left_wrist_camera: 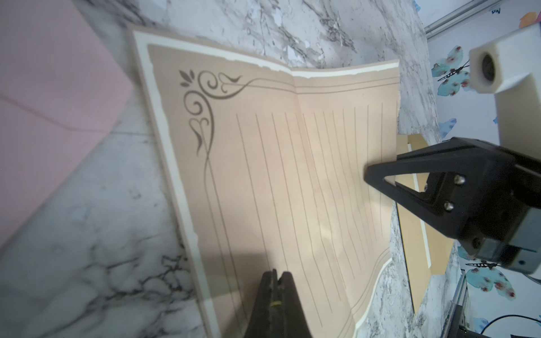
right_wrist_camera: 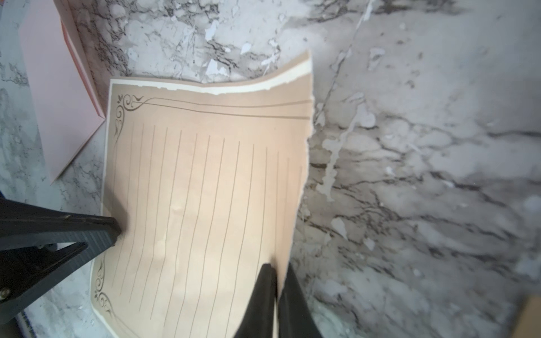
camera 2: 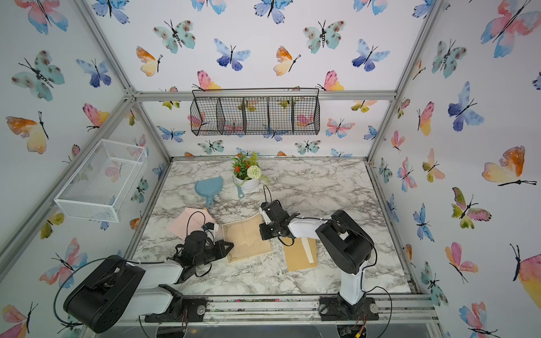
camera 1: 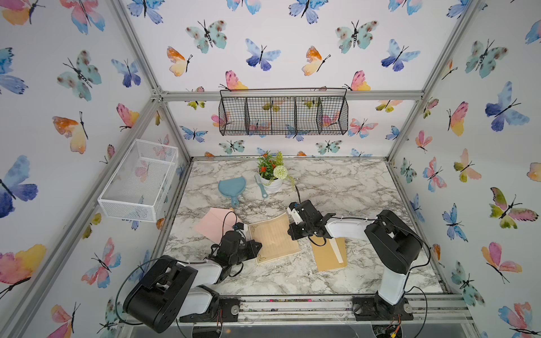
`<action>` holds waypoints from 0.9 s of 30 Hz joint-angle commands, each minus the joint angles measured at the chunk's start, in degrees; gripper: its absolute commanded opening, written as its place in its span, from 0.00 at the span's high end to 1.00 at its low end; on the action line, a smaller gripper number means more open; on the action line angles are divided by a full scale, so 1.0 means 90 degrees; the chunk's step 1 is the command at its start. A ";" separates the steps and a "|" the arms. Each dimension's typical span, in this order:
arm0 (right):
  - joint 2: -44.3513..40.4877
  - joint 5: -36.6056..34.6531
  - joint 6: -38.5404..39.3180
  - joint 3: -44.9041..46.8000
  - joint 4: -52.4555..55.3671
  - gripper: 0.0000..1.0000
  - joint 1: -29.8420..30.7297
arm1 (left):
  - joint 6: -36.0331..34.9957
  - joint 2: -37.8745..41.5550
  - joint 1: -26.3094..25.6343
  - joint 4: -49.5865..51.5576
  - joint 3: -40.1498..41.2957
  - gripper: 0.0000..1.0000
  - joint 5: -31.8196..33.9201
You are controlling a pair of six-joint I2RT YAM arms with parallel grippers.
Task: Take the letter paper out of the envelope
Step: Place the letter paper at the center of the board.
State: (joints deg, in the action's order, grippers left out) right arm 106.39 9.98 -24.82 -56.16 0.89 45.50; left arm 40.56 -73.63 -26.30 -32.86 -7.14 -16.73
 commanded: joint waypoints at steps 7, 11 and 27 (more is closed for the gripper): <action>0.0249 -0.1093 0.0014 0.0015 0.1179 0.54 -0.0028 | -0.0131 0.1046 0.0025 0.1366 0.0032 0.98 0.0631; 0.0170 -0.1082 -0.0003 -0.0080 0.1216 0.49 -0.0033 | -0.0168 0.1231 0.0033 0.1559 0.0031 0.98 0.0665; -0.2309 -0.2236 0.0208 0.0047 0.2346 0.39 -0.0147 | -0.0434 0.2821 0.0042 0.3461 -0.1118 0.97 0.0782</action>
State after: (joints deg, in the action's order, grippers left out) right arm 88.31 -6.72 -23.94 -56.97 18.24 44.62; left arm 38.28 -51.11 -26.20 -7.68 -14.98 -11.07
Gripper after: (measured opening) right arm 0.607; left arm 0.042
